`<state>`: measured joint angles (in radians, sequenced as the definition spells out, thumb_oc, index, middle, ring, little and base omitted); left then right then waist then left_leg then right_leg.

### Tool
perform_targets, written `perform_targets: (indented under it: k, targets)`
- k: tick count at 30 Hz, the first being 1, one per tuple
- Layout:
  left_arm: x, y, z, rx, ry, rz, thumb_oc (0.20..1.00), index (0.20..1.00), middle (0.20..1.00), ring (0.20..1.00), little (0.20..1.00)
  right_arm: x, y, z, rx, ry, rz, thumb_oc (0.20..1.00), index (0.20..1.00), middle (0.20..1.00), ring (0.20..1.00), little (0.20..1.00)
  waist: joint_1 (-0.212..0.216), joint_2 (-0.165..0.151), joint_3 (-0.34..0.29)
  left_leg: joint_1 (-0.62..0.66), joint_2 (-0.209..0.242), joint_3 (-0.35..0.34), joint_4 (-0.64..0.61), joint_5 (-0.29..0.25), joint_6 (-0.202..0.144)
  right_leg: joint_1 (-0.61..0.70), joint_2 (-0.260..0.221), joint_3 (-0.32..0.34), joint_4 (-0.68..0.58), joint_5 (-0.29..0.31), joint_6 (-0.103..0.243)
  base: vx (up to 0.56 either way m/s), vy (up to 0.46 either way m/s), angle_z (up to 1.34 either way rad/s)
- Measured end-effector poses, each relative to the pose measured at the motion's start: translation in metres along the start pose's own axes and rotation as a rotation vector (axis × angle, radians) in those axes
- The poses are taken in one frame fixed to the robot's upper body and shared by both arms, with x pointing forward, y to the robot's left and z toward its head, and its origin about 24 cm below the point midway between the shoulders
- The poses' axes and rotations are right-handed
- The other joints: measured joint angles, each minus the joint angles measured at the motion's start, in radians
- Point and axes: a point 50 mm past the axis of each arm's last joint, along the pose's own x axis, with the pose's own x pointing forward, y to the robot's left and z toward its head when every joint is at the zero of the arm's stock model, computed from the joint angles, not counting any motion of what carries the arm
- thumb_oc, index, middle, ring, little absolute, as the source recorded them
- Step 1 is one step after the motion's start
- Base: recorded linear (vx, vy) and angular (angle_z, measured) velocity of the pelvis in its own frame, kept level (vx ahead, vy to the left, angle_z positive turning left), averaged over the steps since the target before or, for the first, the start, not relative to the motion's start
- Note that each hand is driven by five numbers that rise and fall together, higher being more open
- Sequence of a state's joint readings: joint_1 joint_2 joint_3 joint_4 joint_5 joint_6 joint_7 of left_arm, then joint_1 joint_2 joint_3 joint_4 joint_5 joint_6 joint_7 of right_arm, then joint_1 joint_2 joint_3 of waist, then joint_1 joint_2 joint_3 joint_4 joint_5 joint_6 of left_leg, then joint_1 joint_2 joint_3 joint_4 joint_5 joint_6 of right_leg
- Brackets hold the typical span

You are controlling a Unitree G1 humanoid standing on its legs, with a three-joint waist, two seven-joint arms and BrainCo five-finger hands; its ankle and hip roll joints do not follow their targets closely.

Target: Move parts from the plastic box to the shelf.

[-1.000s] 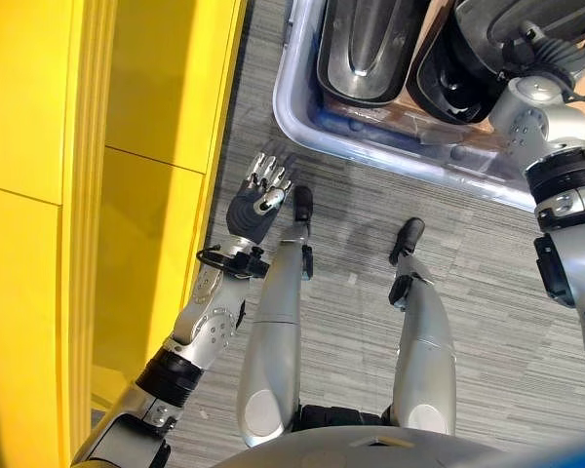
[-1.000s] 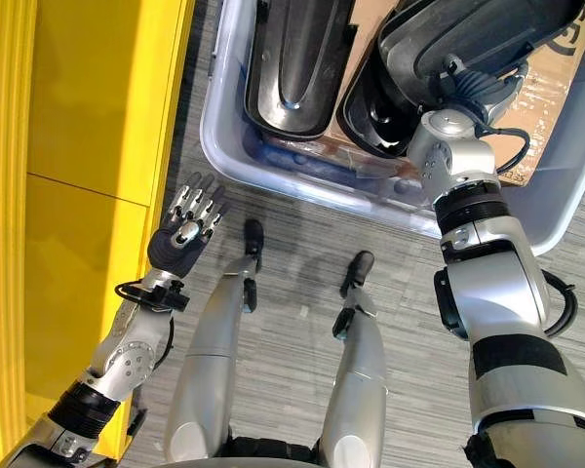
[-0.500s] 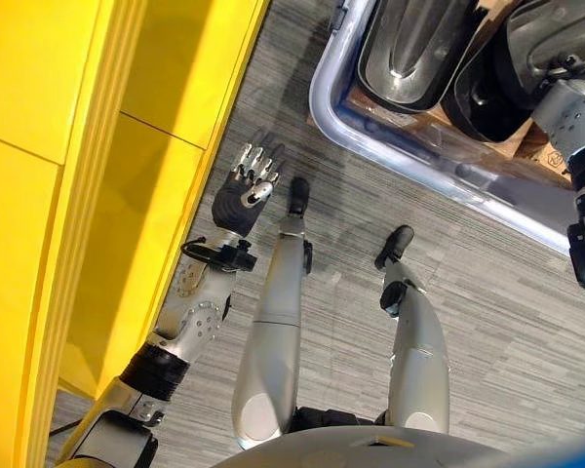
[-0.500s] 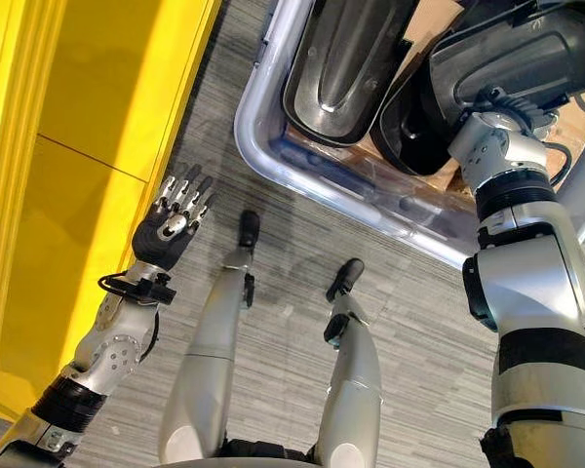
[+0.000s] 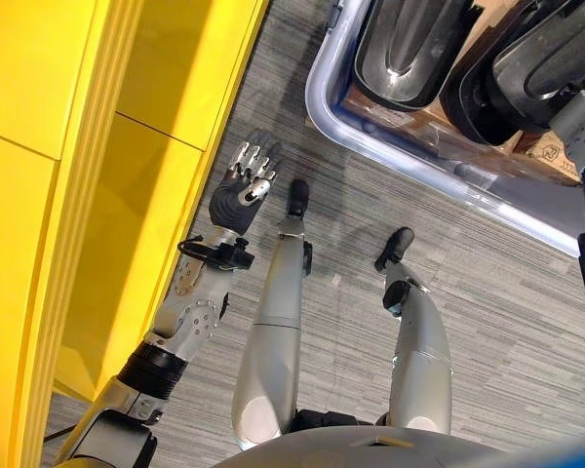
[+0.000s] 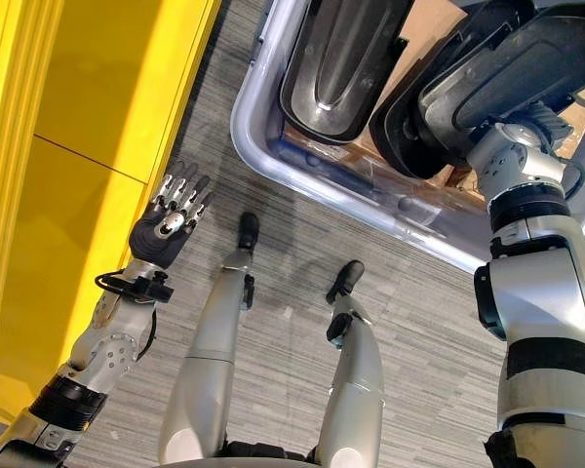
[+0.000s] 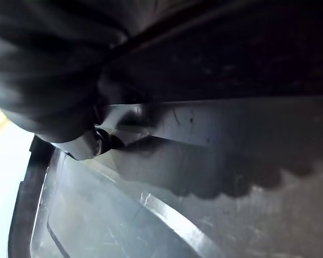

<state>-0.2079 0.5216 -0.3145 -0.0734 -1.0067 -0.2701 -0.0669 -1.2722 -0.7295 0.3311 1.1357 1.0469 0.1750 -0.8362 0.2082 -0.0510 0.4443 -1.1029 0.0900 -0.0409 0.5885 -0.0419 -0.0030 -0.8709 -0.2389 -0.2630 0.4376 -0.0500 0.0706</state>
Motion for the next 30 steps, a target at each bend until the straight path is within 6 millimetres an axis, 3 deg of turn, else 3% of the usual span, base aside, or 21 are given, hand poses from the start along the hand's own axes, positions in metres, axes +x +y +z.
perform_targets:
  k: [4,9,13,17,19,23,27,29,30]
  targets:
    - [0.0,0.0,0.001,0.001,-0.005,0.001,1.0,1.0,1.0,1.0,1.0,0.002,-0.003,0.001,0.027,-0.027,-0.002,0.2,0.2,0.2,0.2,0.2,-0.001,0.007,-0.001,0.0,0.001,0.002,-0.009,0.004,-0.006,-0.008,0.0,0.002,0.004,0.001,-0.001,-0.02,-0.021,0.0]
    - [0.0,-0.001,0.0,0.004,-0.006,-0.003,1.0,1.0,1.0,1.0,1.0,0.002,-0.005,0.002,-0.018,-0.173,-0.007,0.2,0.2,0.2,0.2,0.2,-0.001,0.049,-0.001,0.003,0.018,0.005,-0.011,0.013,-0.02,-0.02,0.012,0.002,0.028,-0.007,-0.011,-0.05,-0.063,-0.04]
    - [-0.001,-0.002,0.0,0.004,-0.02,-0.006,1.0,1.0,1.0,1.0,1.0,-0.008,0.001,-0.001,0.042,-0.287,0.039,0.2,0.2,0.2,0.2,0.2,-0.005,0.076,0.004,0.031,0.035,0.015,-0.018,0.021,-0.022,-0.007,0.026,0.015,0.028,-0.006,-0.01,-0.05,-0.06,-0.1]
    - [-0.009,-0.002,-0.008,-0.007,-0.014,0.007,1.0,1.0,1.0,1.0,1.0,-0.039,0.017,-0.029,0.067,-0.38,0.166,0.2,0.2,0.2,0.2,0.2,-0.031,0.092,0.014,0.131,0.044,0.061,-0.066,0.028,-0.026,0.044,0.029,0.053,0.011,0.005,0.0,-0.07,-0.054,-0.15]
    - [-0.015,-0.004,-0.014,-0.038,-0.018,0.029,1.0,1.0,1.0,1.0,1.0,-0.055,0.02,-0.055,0.031,-0.413,0.227,0.2,0.2,0.2,0.2,0.2,-0.045,0.097,0.016,0.192,0.047,0.085,-0.095,0.03,-0.027,0.082,0.033,0.078,-0.007,0.013,0.006,-0.07,-0.048,-0.23]
    - [-0.023,-0.006,-0.024,-0.067,-0.022,0.063,1.0,1.0,1.0,1.0,1.0,-0.066,0.003,-0.1,-0.032,-0.379,0.24,0.2,0.2,0.2,0.2,0.2,-0.087,0.096,0.023,0.326,0.053,0.118,-0.149,0.031,-0.029,0.184,0.04,0.106,-0.045,0.016,0.009,-0.04,-0.105,-0.17]
    - [-0.025,-0.003,-0.023,-0.076,-0.039,0.089,1.0,1.0,1.0,1.0,1.0,-0.07,-0.012,-0.109,-0.056,-0.42,0.243,0.2,0.2,0.2,0.2,0.2,-0.114,0.092,0.043,0.488,0.062,0.153,-0.219,0.036,-0.038,0.317,0.052,0.128,-0.103,0.027,0.01,-0.04,-0.074,-0.2]
    - [-0.024,-0.003,-0.022,-0.074,-0.044,0.083,1.0,1.0,1.0,1.0,1.0,-0.069,-0.014,-0.102,-0.049,-0.448,0.23,0.2,0.2,0.2,0.2,0.2,-0.115,0.093,0.043,0.532,0.063,0.168,-0.251,0.05,-0.043,0.342,0.054,0.138,-0.112,0.031,0.009,-0.05,-0.066,-0.14]
    - [-0.025,-0.001,-0.02,-0.068,-0.048,0.081,1.0,1.0,1.0,1.0,1.0,-0.068,-0.016,-0.089,-0.037,-0.499,0.226,0.2,0.2,0.2,0.2,0.2,-0.117,0.097,0.046,0.568,0.064,0.172,-0.285,0.062,-0.048,0.363,0.058,0.14,-0.12,0.031,0.007,0.0,-0.067,-0.06]
